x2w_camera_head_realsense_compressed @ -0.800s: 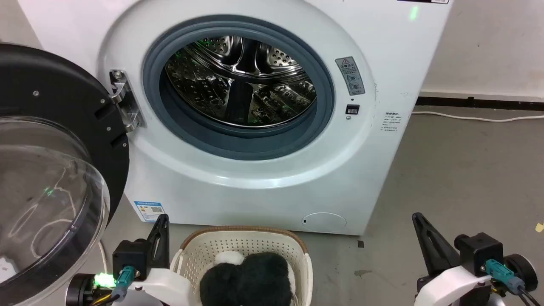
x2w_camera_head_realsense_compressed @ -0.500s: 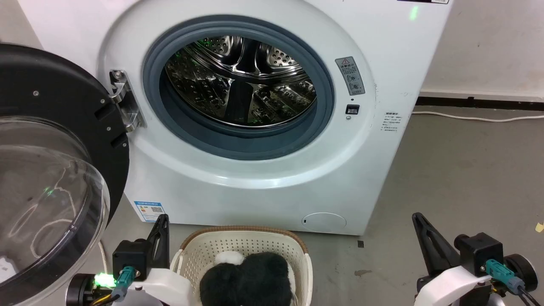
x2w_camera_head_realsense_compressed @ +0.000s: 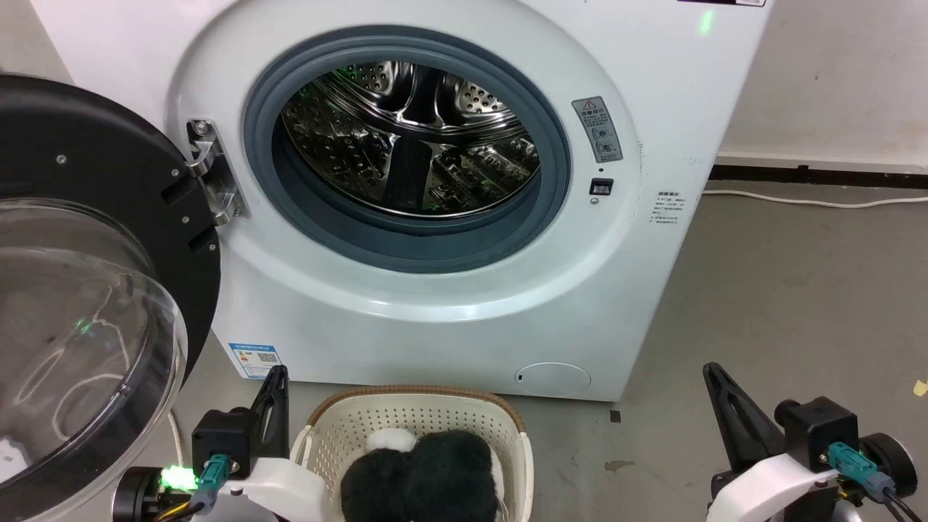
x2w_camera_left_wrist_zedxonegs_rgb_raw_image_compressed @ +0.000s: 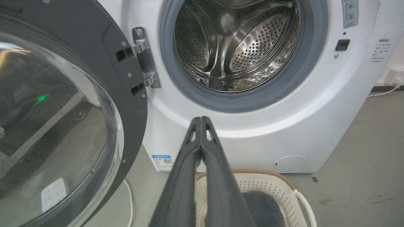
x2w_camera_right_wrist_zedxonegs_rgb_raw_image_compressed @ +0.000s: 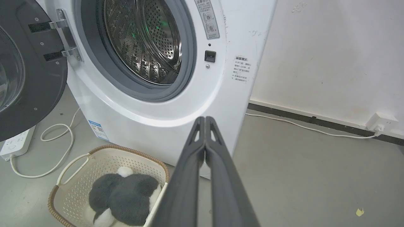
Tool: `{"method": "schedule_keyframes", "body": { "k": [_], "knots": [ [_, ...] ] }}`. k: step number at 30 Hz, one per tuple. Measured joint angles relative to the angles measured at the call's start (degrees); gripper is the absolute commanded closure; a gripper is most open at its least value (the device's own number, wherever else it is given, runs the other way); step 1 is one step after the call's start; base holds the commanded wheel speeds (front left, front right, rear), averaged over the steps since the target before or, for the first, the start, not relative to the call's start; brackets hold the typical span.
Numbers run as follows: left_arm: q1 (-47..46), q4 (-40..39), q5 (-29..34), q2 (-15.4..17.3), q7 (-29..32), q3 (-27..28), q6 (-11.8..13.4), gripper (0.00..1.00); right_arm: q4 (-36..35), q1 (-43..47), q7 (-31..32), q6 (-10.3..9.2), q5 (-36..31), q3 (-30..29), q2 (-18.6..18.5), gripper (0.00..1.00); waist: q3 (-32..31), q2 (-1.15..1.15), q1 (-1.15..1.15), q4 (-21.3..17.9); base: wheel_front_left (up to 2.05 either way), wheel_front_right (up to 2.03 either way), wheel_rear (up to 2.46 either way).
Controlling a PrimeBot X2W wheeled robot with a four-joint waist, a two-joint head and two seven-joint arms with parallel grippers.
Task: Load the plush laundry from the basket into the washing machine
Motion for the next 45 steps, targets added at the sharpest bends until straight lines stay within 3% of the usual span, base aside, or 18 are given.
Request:
{"method": "schedule_keyframes", "body": {
  "k": [7, 8, 27, 45],
  "knots": [
    [0.04, 0.03, 0.0, 0.0, 0.0, -0.01, -0.01, 1.0, 0.03, 0.02, 0.0, 0.0, 0.01, 0.02, 0.0, 1.0, 0.0, 0.0, 0.0, 0.0, 0.0, 0.0, 0.0],
    [0.04, 0.03, 0.0, 0.0, 0.0, 0.0, -0.01, 0.0, 0.03, 0.02, 0.0, 0.0, 0.01, 0.02, 0.0, 0.0, 0.0, 0.0, 0.0, 0.0, 0.0, 0.0, 0.0],
    [-0.49, 0.77, 0.09, 0.11, -1.64, -2.42, 0.8, 0.0, 0.01, -0.07, -1.59, 0.0, 1.53, -1.16, 0.0, 0.0, 3.62, 0.0, 0.0, -1.08, 0.0, 0.0, 0.0],
    [-5.96, 9.62, 0.01, 1.94, -3.75, -5.2, 0.42, 0.0, 0.09, -3.28, -3.7, 0.0, 4.3, -1.14, 0.0, 0.0, 11.61, 0.0, 0.01, -4.31, 0.0, 0.0, 0.0]
  ]
}}
